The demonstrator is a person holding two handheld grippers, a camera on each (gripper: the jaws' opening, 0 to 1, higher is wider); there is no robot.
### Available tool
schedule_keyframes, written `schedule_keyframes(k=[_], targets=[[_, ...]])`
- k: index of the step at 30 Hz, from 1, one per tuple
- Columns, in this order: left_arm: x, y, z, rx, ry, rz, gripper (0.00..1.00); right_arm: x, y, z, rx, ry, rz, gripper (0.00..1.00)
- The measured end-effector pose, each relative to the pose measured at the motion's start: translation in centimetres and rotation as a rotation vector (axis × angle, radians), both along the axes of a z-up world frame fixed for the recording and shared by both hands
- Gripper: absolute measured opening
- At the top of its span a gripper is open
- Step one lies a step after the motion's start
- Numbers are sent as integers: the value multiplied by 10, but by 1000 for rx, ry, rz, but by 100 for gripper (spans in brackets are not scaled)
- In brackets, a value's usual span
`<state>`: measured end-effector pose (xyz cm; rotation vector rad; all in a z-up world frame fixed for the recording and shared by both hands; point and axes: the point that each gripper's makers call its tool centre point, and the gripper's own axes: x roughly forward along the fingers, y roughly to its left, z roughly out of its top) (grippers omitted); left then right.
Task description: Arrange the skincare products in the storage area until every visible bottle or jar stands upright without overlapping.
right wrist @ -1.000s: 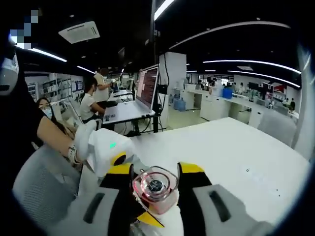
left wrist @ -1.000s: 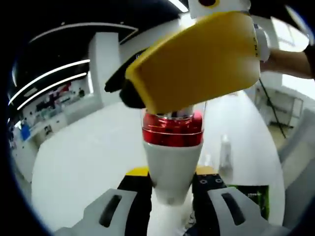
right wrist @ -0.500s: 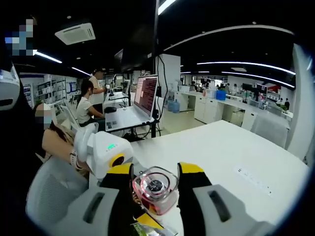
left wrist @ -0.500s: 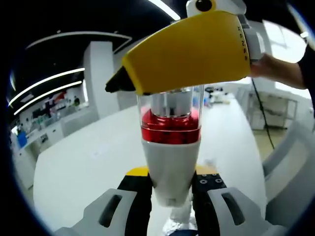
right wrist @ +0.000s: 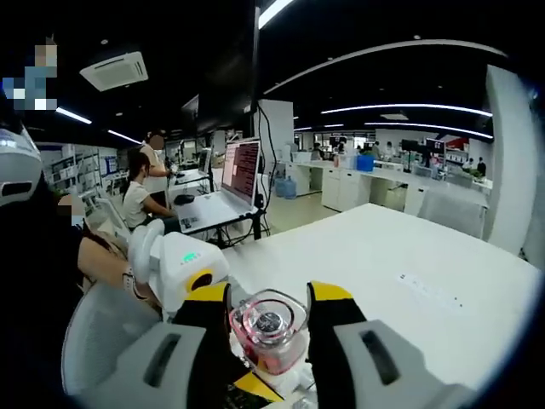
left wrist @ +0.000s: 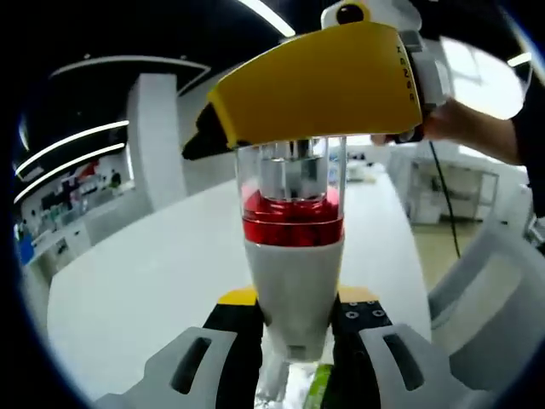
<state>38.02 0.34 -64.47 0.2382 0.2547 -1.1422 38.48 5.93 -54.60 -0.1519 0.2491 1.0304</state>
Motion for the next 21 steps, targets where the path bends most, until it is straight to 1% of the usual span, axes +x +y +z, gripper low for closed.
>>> schedule_keyframes(k=[6, 12, 18, 21], targets=[[-16, -17, -3, 2, 11, -41, 28, -12, -19, -2, 16, 7, -38, 34], [-29, -31, -10, 18, 18, -82, 28, -23, -35, -9, 33, 14, -79, 34], [-37, -38, -14, 9, 49, -107, 28, -26, -44, -11, 60, 30, -111, 34], [-40, -40, -16, 17, 48, -112, 28, -29, -44, -13, 56, 27, -120, 34]])
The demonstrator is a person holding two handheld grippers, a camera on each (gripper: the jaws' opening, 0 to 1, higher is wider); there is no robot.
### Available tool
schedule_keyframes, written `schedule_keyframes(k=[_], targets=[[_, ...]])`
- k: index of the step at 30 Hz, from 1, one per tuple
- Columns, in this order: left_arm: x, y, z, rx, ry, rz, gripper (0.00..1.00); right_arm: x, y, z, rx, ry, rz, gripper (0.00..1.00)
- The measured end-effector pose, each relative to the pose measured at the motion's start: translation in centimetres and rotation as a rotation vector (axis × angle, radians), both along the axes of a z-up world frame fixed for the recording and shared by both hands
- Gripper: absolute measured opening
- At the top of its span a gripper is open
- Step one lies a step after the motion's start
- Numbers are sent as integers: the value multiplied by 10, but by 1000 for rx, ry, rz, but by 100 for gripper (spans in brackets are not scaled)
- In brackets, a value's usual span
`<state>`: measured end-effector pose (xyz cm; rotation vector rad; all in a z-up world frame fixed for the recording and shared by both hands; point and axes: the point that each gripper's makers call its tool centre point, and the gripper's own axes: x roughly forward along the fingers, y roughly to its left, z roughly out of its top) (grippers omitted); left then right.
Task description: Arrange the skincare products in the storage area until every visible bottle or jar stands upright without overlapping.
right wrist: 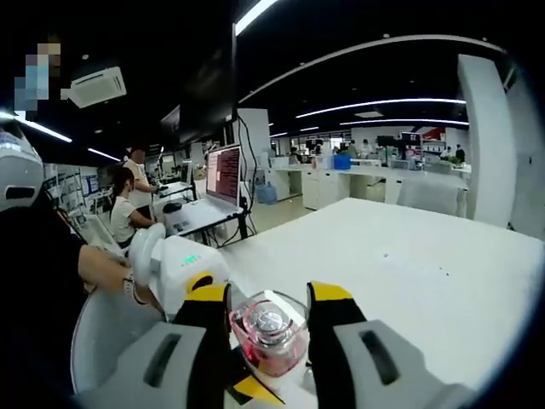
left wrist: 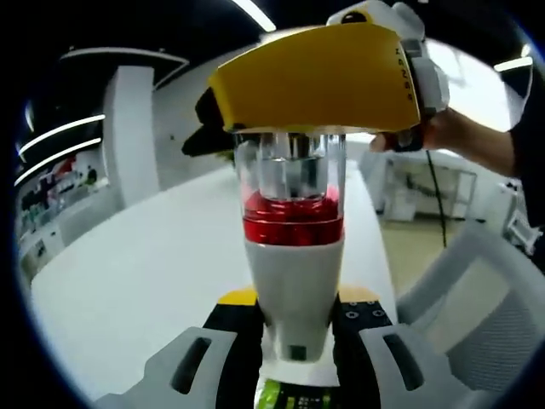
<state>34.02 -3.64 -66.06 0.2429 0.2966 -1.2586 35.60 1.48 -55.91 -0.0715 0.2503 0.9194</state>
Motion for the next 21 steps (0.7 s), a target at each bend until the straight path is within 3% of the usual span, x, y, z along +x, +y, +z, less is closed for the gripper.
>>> schedule_keyframes(k=[8, 21], targets=[[-6, -8, -13, 25, 7, -30, 28, -6, -9, -12, 6, 12, -40, 34], [-23, -17, -43, 57, 66, -81, 27, -16, -20, -43, 6, 65, -102, 34]])
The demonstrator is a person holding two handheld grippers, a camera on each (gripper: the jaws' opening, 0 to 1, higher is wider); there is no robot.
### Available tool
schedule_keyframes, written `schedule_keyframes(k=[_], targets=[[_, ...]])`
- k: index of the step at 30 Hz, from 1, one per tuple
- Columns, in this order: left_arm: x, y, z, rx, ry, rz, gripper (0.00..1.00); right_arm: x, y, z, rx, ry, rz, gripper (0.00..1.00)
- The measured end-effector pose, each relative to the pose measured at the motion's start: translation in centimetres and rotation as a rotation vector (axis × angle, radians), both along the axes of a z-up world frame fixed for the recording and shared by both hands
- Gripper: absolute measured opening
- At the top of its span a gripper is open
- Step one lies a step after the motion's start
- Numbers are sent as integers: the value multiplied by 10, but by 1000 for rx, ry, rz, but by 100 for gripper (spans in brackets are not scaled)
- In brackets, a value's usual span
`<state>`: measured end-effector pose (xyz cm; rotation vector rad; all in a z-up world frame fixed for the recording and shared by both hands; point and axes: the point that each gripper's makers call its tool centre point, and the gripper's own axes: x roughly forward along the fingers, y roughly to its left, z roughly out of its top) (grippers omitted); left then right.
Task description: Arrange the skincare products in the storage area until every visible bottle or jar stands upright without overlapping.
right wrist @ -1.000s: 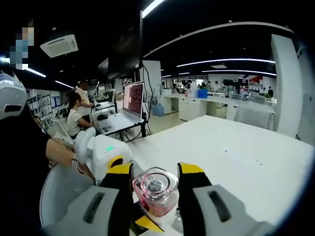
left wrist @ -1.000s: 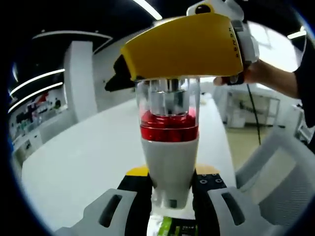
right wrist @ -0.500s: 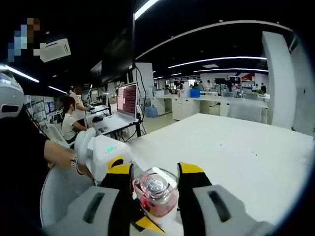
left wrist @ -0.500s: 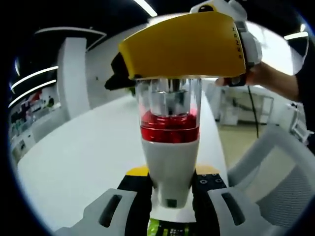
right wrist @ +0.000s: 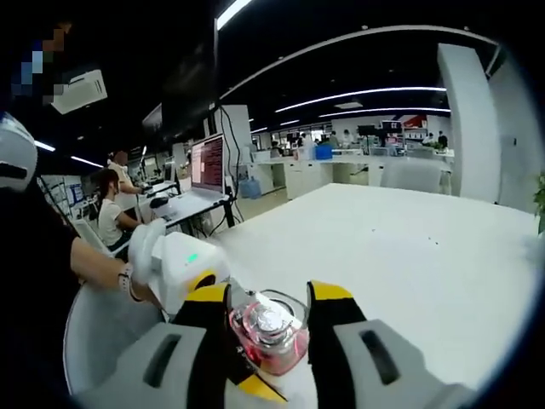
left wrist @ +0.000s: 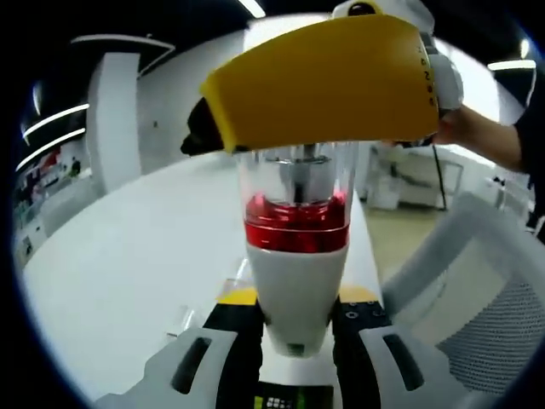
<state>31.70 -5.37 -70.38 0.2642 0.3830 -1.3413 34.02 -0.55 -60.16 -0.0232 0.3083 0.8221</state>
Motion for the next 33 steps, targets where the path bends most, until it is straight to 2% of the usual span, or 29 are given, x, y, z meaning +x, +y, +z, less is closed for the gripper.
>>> schedule_keyframes(k=[9, 13, 19, 23, 30, 33], targets=[[1, 3, -16, 16, 27, 10, 27, 5, 0, -13, 15, 23, -7, 34], [1, 1, -21, -4, 63, 12, 28, 6, 2, -17, 10, 31, -6, 34], [0, -2, -27, 4, 71, 16, 28, 7, -2, -25, 9, 44, -19, 34], [-1, -4, -26, -16, 86, 3, 28, 6, -3, -23, 19, 34, -26, 35], [-3, -4, -26, -20, 61, -20, 28, 3, -2, -24, -11, 23, -28, 35], [-4, -4, -26, -24, 69, -23, 29, 1, 0, -23, -19, 27, -25, 35]])
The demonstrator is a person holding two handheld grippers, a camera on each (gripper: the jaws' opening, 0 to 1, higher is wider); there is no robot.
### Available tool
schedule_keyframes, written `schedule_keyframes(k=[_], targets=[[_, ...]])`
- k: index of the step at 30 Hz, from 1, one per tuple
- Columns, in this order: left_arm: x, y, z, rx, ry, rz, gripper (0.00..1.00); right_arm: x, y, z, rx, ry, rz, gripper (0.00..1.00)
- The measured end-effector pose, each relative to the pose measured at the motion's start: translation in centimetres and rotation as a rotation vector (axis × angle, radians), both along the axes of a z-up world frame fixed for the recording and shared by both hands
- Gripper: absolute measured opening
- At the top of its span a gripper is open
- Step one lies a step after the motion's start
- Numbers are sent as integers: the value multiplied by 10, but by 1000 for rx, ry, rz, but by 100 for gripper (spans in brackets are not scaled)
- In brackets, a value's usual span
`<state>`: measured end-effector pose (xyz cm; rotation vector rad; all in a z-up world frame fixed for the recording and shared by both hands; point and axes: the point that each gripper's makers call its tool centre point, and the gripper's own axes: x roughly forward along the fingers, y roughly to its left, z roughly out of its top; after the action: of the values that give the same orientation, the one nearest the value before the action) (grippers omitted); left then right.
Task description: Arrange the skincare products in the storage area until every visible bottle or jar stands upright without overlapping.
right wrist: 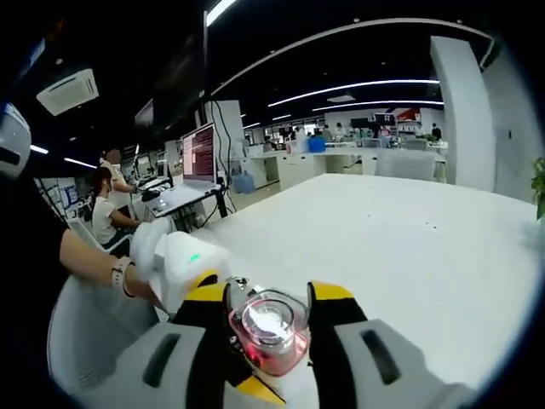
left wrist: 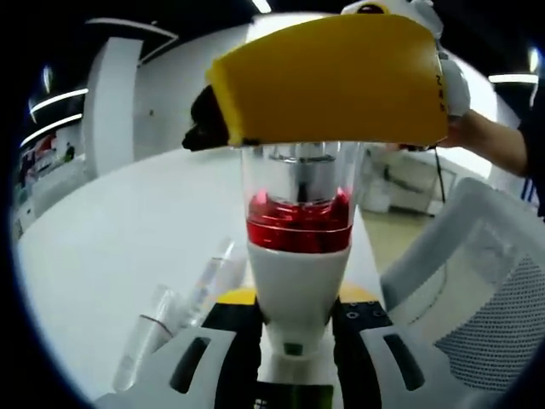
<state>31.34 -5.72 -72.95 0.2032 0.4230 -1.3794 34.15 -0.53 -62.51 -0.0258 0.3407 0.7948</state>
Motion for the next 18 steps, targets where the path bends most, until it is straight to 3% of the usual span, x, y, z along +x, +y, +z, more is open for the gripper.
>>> schedule_keyframes(k=[3, 5, 9, 15, 18], targets=[[1, 1, -2, 13, 7, 4, 32, -3, 3, 1, -20, -8, 3, 35], [6, 5, -4, 37, -39, 5, 35, -4, 3, 1, -32, -17, -11, 35], [6, 10, -5, 48, -22, 4, 38, -8, 6, 0, -58, -21, -4, 36], [5, 11, -4, 62, -36, -12, 39, -6, 3, 0, -92, -42, -4, 37], [6, 10, 2, 35, -50, -10, 37, -5, 2, 0, -94, -43, -9, 39]])
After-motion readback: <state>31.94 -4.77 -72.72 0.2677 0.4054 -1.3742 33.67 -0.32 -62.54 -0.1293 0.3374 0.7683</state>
